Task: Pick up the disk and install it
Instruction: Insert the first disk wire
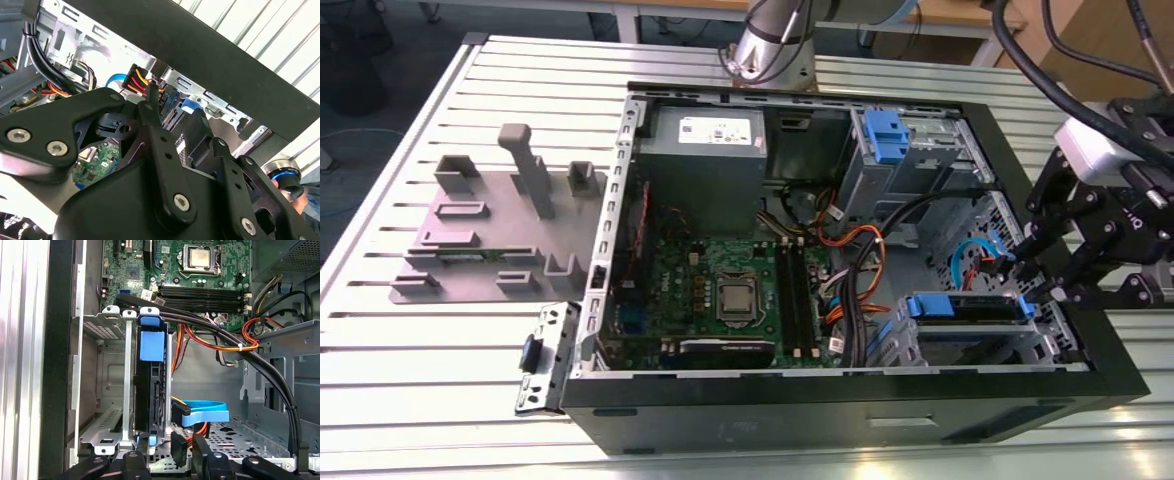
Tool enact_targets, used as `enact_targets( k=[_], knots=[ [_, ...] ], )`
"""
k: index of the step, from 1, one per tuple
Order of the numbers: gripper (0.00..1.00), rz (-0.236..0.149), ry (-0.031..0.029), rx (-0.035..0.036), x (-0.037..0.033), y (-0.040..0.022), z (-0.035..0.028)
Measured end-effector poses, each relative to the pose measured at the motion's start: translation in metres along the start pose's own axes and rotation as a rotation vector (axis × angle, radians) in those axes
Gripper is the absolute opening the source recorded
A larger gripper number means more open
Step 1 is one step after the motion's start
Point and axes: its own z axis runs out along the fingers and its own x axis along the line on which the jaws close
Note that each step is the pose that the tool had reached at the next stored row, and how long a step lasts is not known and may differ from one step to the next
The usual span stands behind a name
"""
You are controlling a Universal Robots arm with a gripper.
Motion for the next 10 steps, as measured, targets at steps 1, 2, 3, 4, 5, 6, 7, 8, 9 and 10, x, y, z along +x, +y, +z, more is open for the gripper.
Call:
enact_targets(
  k=[1, 2, 3, 4, 5, 6, 7, 8, 9, 10],
  knots=[
    [0.47, 0.0, -0.0002, 0.0, 0.0, 0.0, 0.0001],
    [0.47, 0.0, -0.0001, 0.0, 0.0, 0.0, 0.0001],
    [0.47, 0.0, -0.0001, 0.0, 0.0, 0.0, 0.0002],
    [0.47, 0.0, -0.0001, 0.0, 0.0, 0.0, 0.0001],
    [0.45, 0.0, -0.0001, 0.0, 0.0, 0.0, 0.0002],
    [0.45, 0.0, -0.0002, 0.0, 0.0, 0.0, 0.0003],
    [0.39, 0.0, -0.0001, 0.0, 0.0, 0.0, 0.0003],
    [0.33, 0.0, -0.0001, 0.0, 0.0, 0.0, 0.0003],
    [0.33, 0.0, -0.0001, 0.0, 0.0, 0.0, 0.0003],
    [0.33, 0.0, -0.0001, 0.0, 0.0, 0.0, 0.0004]
  ],
)
